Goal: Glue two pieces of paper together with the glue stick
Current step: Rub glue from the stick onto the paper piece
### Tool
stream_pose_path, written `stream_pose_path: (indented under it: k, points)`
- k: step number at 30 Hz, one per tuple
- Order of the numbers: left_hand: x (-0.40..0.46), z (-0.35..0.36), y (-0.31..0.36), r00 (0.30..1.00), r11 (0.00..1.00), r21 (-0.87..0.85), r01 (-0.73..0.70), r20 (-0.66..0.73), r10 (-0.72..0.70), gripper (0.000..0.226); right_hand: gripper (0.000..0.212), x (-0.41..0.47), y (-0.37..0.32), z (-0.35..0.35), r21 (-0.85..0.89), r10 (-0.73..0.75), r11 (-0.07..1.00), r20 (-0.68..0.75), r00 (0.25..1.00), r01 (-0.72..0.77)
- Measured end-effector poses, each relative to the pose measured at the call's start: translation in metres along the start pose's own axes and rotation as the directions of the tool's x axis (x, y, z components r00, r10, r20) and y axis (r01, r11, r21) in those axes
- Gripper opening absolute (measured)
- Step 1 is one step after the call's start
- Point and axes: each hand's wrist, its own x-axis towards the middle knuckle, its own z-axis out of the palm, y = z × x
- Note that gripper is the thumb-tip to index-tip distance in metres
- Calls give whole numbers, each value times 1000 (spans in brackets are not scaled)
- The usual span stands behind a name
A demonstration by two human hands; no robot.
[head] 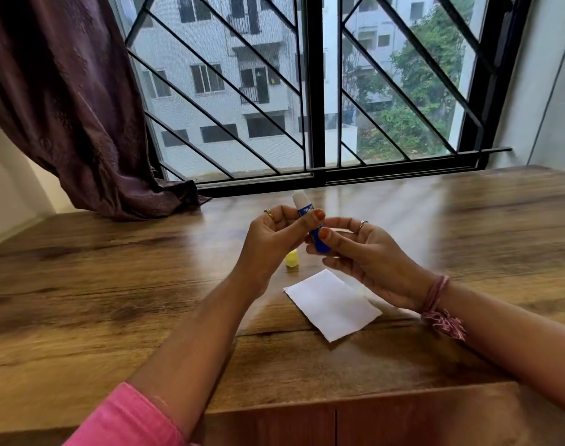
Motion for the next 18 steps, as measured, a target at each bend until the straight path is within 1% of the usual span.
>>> stream_pose_path:
  k: [2,4,5,7,9,11,12,13,15,16,18]
  points:
    - [1,-1,-1,1000,1000,-16,10,19,-10,18,48,1,-1,-3,18,-10,1000,-25,1000,11]
    - [2,-1,0,999,999,34,21,32,-22,21,51,2,-1,-4,-2,-10,1000,-24,1000,10]
    - [2,-2,2,999,995,95,26,35,-30,26,50,2,-1,-5,-9,-12,1000,-16,1000,12]
    - [1,-5,8,998,972,236,21,47,-33,38,38,3,-2,-8,13,-21,1000,5,1000,21]
    - [1,-9,15,998,927,376,-5,66,-22,54,28,4,-4,-9,47,-26,999,4,1000,26]
    - [1,-12,20,997,866,499,-17,69,-20,68,27,5,-4,-11,67,-28,997,-28,999,30]
    - [0,-13,21,998,844,536,-22,68,-18,69,27,5,-5,-12,75,-30,997,-50,998,33]
    - [0,-14,21,997,832,554,-29,70,-12,64,26,5,-5,-13,85,-33,996,-73,997,39]
    - [-1,-17,21,995,816,574,-71,94,20,42,21,6,-7,-14,103,-41,993,-128,991,54]
    - [-1,-19,21,992,798,593,-107,121,43,30,20,6,-8,-15,110,-43,992,-157,987,61]
    - [-2,-23,20,974,741,643,-195,218,67,16,20,6,-10,-17,126,-42,990,-213,976,70]
